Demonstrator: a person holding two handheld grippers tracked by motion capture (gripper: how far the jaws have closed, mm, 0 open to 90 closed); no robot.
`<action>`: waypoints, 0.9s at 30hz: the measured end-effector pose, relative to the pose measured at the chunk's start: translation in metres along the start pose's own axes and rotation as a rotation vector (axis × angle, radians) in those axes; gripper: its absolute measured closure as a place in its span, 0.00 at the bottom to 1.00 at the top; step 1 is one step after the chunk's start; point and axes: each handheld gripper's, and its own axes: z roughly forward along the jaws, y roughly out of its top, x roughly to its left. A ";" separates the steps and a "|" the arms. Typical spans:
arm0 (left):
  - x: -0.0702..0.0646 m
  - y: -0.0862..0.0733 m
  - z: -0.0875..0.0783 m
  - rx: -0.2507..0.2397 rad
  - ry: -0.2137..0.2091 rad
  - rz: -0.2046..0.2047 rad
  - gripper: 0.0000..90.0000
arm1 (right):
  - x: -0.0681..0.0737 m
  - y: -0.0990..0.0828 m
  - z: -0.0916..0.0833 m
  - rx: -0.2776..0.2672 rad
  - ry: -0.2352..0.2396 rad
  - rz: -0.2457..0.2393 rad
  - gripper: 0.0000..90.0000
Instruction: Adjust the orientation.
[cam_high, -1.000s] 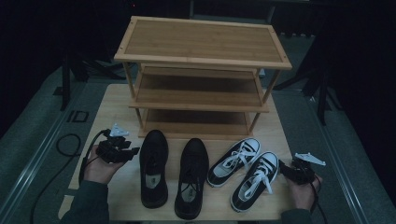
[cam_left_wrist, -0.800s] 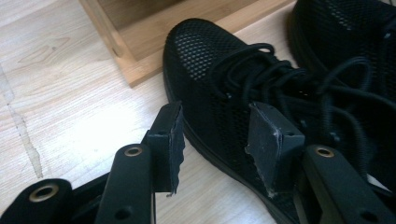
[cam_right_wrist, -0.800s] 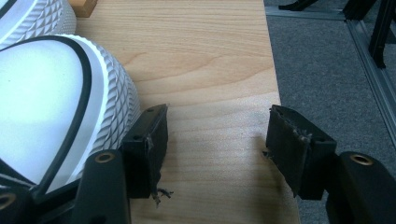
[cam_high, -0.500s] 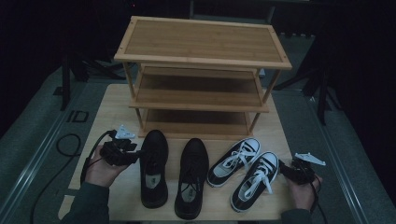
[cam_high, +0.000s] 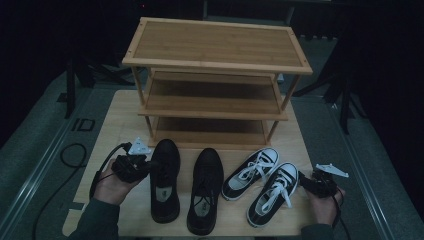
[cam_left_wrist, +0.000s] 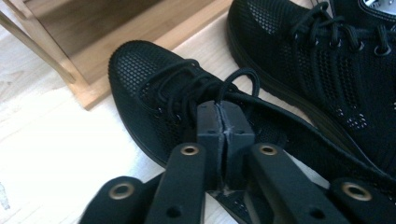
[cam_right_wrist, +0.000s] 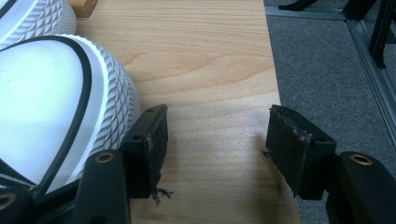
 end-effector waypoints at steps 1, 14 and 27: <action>0.000 0.000 0.000 0.000 0.000 0.000 1.00 | 0.000 0.000 0.000 0.000 0.000 0.000 0.43; -0.018 0.002 0.002 0.016 -0.044 0.034 1.00 | 0.000 0.000 0.000 0.000 -0.001 -0.001 0.43; -0.030 -0.004 0.013 0.097 -0.061 0.051 0.99 | 0.000 0.000 0.000 0.000 -0.001 0.001 0.43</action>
